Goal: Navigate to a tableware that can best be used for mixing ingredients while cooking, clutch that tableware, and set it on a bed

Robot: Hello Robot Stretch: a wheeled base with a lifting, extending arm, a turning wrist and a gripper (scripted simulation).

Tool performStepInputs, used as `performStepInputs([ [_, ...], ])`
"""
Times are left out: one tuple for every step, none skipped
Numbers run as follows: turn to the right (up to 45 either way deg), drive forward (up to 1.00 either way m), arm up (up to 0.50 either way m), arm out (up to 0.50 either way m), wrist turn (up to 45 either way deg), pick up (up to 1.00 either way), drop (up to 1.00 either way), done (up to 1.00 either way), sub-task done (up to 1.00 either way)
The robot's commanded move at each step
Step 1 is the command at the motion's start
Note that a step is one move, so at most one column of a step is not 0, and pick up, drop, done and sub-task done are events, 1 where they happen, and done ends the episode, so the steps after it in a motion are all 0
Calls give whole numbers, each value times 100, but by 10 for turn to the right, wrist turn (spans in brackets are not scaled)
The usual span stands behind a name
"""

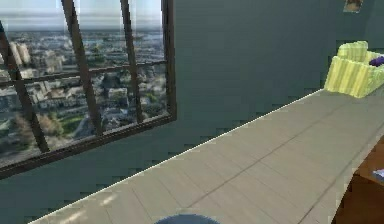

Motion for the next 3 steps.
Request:
performStepInputs([
  [-450, 0, 0, 0, 0, 0, 0, 0, 0],
  [-270, 0, 0, 0, 0, 0, 0, 0, 0],
  [0, 5, 0, 0, 0, 0, 0, 0, 0],
])
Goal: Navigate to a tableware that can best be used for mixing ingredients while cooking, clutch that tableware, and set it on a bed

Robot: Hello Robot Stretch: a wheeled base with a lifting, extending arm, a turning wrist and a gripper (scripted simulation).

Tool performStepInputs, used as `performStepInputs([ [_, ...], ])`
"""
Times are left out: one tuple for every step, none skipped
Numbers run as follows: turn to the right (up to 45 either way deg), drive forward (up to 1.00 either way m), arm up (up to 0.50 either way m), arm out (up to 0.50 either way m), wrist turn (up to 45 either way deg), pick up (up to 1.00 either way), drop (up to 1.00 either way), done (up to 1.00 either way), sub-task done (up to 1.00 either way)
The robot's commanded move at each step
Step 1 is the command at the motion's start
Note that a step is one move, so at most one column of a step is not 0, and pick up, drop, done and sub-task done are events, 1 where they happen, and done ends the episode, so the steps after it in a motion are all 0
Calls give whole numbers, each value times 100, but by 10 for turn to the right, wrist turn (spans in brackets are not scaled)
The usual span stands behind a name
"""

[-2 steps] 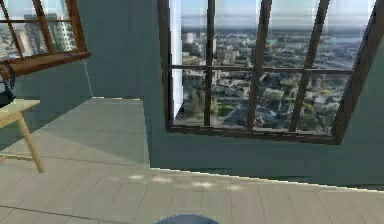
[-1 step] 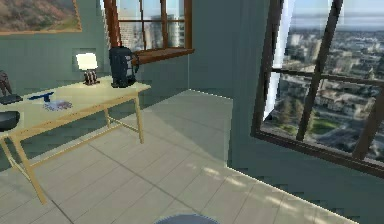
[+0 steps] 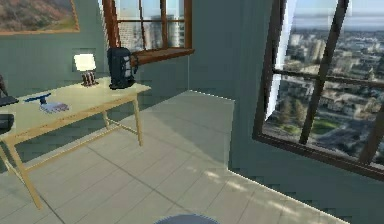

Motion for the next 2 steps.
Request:
performStepInputs([
  [450, 0, 0, 0, 0, 0, 0, 0, 0],
  [390, 0, 0, 0, 0, 0, 0, 0, 0],
])
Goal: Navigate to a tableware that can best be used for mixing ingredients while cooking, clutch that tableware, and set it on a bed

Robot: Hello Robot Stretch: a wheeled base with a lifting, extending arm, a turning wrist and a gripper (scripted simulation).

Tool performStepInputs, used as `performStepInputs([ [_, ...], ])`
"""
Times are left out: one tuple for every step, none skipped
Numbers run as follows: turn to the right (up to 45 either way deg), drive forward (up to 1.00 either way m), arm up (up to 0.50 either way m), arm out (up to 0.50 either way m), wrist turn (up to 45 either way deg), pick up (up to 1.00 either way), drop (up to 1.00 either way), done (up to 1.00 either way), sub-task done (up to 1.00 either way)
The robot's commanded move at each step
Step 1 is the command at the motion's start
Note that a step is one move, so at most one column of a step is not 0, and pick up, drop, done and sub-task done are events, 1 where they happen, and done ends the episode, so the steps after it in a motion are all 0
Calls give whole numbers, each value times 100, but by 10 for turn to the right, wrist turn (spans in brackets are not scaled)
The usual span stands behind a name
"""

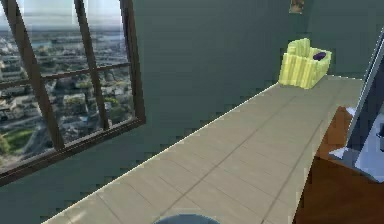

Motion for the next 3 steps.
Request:
performStepInputs([
  [0, 100, 0, 0, 0, 0, 0, 0, 0],
  [180, 0, 0, 0, 0, 0, 0, 0, 0],
  [0, 5, 0, 0, 0, 0, 0, 0, 0],
])
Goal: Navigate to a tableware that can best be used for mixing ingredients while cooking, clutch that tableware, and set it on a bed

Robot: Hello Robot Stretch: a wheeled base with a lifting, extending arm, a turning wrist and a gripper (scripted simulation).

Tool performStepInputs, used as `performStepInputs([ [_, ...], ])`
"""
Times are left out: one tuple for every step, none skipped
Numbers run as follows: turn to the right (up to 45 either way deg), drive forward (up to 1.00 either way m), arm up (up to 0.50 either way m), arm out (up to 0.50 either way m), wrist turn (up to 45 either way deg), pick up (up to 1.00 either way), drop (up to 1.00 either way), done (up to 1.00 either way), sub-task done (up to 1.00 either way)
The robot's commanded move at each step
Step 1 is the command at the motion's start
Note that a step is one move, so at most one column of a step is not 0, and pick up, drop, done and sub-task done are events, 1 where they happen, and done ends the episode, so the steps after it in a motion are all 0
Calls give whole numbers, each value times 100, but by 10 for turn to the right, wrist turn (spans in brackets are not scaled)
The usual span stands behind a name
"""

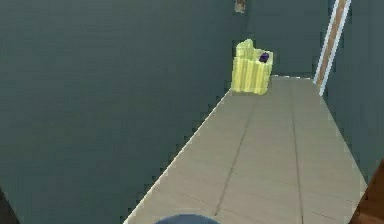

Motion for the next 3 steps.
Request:
performStepInputs([
  [210, 0, 0, 0, 0, 0, 0, 0, 0],
  [0, 100, 0, 0, 0, 0, 0, 0, 0],
  [30, 0, 0, 0, 0, 0, 0, 0, 0],
])
